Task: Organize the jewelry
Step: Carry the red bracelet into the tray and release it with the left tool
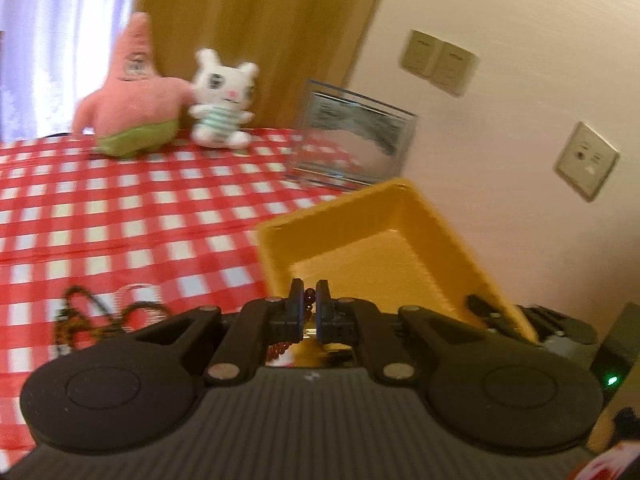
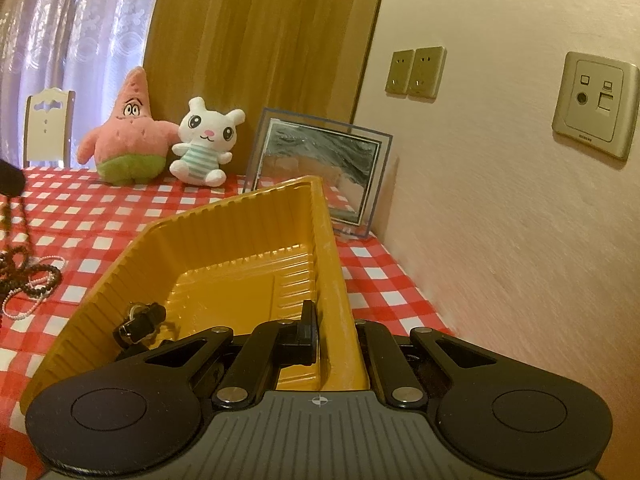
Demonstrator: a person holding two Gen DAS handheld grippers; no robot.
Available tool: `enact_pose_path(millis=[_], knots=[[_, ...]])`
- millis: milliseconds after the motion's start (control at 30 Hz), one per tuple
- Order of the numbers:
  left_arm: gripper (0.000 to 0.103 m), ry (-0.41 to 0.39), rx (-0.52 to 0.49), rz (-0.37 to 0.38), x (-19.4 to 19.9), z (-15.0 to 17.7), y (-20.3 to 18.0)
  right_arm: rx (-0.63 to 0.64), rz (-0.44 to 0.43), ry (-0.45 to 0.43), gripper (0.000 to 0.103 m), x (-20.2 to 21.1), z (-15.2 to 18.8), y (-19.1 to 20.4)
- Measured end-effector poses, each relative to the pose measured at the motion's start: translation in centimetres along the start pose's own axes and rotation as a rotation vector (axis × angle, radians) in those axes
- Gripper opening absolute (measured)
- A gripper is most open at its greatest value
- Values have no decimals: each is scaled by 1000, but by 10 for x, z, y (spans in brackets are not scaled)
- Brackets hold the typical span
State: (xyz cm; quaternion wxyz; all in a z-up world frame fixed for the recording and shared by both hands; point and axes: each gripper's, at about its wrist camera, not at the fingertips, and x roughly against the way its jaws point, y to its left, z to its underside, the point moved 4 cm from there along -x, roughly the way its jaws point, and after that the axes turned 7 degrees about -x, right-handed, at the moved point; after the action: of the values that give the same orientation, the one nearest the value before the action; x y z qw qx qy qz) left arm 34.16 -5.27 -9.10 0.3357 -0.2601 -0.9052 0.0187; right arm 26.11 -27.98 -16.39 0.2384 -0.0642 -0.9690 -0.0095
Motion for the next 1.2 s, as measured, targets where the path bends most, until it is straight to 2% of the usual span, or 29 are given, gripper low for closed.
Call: enact_pose_path(millis=[267, 467, 633, 667, 700, 767, 867, 1000, 1100, 1200], knots=[[4, 29, -16, 155, -38, -1, -42, -3, -11, -10, 4, 2, -3, 2], [4, 100, 7, 209, -71, 10, -56, -4, -12, -10, 4, 3, -2, 2], [6, 140, 14, 184, -88, 23, -55, -5, -12, -8, 4, 3, -2, 2], [11, 148, 18, 176, -90, 25, -54, -5, -12, -7, 4, 3, -2, 2], [20, 157, 24, 172, -91, 26, -52, -5, -12, -6, 4, 2, -2, 1], [29, 168, 48, 163, -92, 27, -47, -4, -12, -4, 4, 2, -2, 1], [29, 149, 72, 169, -82, 23, -40, -4, -10, 1, 4, 1, -2, 1], [30, 84, 61, 158, -55, 16, -34, -2, -8, 8, 4, -1, -1, -1], [30, 49, 50, 105, -32, 19, -23, -2, -8, 10, 4, -3, -1, -1], [30, 54, 45, 7, -13, 32, -5, -1, -8, 11, 4, -3, 0, -2]])
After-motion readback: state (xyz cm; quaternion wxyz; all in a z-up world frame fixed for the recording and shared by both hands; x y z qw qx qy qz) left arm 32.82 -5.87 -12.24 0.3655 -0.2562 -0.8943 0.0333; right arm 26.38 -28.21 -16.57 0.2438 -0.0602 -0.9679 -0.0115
